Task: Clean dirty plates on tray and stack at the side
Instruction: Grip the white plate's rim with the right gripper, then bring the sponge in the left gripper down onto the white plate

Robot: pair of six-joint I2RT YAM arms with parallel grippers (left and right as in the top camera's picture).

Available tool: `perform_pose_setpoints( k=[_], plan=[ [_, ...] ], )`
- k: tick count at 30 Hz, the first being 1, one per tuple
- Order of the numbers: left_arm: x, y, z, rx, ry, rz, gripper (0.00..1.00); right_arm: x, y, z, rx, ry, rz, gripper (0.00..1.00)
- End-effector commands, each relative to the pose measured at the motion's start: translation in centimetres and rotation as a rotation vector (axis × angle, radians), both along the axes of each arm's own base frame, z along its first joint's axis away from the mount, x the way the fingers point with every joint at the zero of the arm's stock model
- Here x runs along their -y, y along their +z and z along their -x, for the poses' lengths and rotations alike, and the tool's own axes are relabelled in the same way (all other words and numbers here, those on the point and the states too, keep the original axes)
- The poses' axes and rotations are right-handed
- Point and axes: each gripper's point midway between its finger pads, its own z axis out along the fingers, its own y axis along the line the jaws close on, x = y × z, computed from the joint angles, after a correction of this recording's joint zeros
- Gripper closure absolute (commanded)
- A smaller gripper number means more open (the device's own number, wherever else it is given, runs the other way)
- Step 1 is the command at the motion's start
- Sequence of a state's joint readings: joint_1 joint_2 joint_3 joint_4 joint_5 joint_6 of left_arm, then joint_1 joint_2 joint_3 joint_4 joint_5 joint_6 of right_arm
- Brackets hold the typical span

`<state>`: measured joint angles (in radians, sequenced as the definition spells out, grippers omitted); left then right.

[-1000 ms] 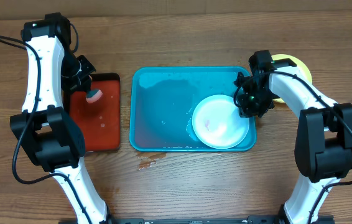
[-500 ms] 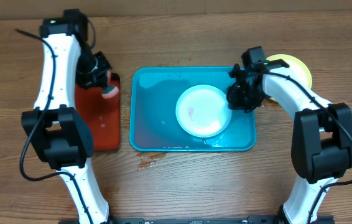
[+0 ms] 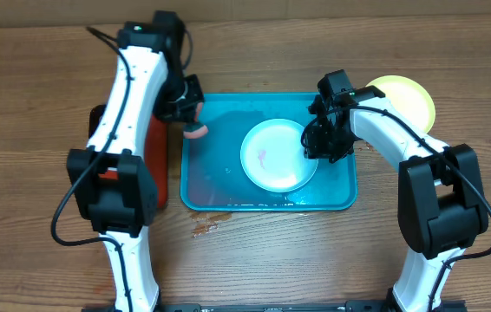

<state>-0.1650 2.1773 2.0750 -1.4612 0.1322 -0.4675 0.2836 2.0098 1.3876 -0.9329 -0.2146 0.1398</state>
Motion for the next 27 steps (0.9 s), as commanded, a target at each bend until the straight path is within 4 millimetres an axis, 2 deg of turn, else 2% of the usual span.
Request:
perform_pose_setpoints(
  k=[1, 5, 7, 15, 22, 27],
  plan=[
    [2.3, 1.3, 0.1, 0.04, -0.064, 0.026, 0.96, 0.6, -1.1, 0.9, -0.034, -0.035, 0.02, 0.68],
    [4.5, 1.1, 0.3, 0.055, -0.114, 0.03, 0.96, 0.5, -1.2, 0.7, -0.029, -0.052, 0.017, 0.85],
    [5.7, 0.9, 0.3, 0.068, -0.139, 0.036, 0.96, 0.4, -1.2, 0.3, -0.021, -0.08, 0.012, 0.89],
    [9.8, -1.2, 1.1, 0.074, -0.203, 0.047, 0.96, -1.1, -0.7, -1.2, 0.024, -0.129, -0.072, 0.96],
    [12.2, -5.0, 1.0, 0.101, -0.164, 0.07, 0.96, -1.7, -0.5, -2.2, 0.054, -0.182, -0.085, 0.96],
    [14.2, -6.3, 0.8, 0.133, -0.176, 0.118, 0.96, -2.5, -0.5, -2.5, 0.085, -0.16, -0.073, 0.96]
  ],
)
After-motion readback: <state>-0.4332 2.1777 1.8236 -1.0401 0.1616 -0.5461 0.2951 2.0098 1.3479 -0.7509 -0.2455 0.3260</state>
